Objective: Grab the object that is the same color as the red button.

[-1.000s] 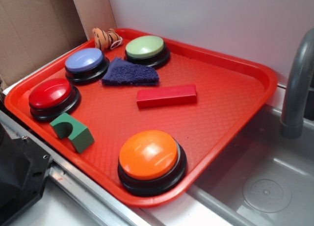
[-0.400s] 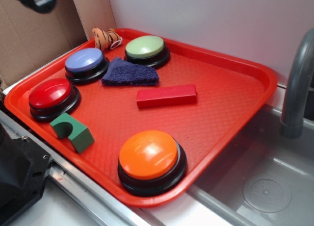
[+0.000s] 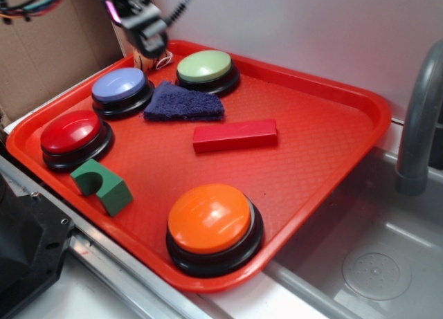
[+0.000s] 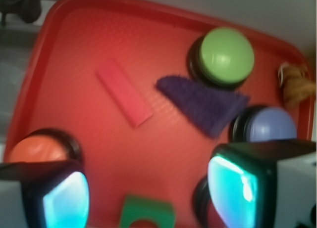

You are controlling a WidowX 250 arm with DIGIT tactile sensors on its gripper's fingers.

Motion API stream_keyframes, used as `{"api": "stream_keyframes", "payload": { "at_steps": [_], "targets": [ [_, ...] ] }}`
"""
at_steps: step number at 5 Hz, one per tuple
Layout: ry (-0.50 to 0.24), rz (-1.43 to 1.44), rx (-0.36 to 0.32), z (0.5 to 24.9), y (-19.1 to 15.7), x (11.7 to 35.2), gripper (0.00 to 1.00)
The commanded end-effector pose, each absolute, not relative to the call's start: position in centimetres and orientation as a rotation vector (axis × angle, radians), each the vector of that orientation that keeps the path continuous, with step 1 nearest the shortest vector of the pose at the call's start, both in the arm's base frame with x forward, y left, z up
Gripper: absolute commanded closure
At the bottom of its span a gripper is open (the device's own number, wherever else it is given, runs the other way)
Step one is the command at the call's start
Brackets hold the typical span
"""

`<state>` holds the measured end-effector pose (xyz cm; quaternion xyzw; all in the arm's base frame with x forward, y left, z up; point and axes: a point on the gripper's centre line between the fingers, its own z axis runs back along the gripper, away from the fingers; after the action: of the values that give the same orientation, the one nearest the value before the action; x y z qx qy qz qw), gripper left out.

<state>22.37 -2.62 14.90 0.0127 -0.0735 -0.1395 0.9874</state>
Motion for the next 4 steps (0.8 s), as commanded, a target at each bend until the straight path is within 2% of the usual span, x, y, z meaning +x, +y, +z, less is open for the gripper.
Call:
{"api": "stream_keyframes", "payload": {
  "at_steps": [1,2,3,4],
  "targets": [
    [-0.227,-0.410,0.009,10.6,-3.5,26.6,0.00],
    [-0.158,-0.480,-0.035,7.5,-4.9,27.1,0.00],
    [-0.136,-0.586,-0.022,5.0,-6.2,26.9,0.00],
    [-0.111,-0.588,-0.028,3.9,-6.4,27.4,0.00]
  ]
}}
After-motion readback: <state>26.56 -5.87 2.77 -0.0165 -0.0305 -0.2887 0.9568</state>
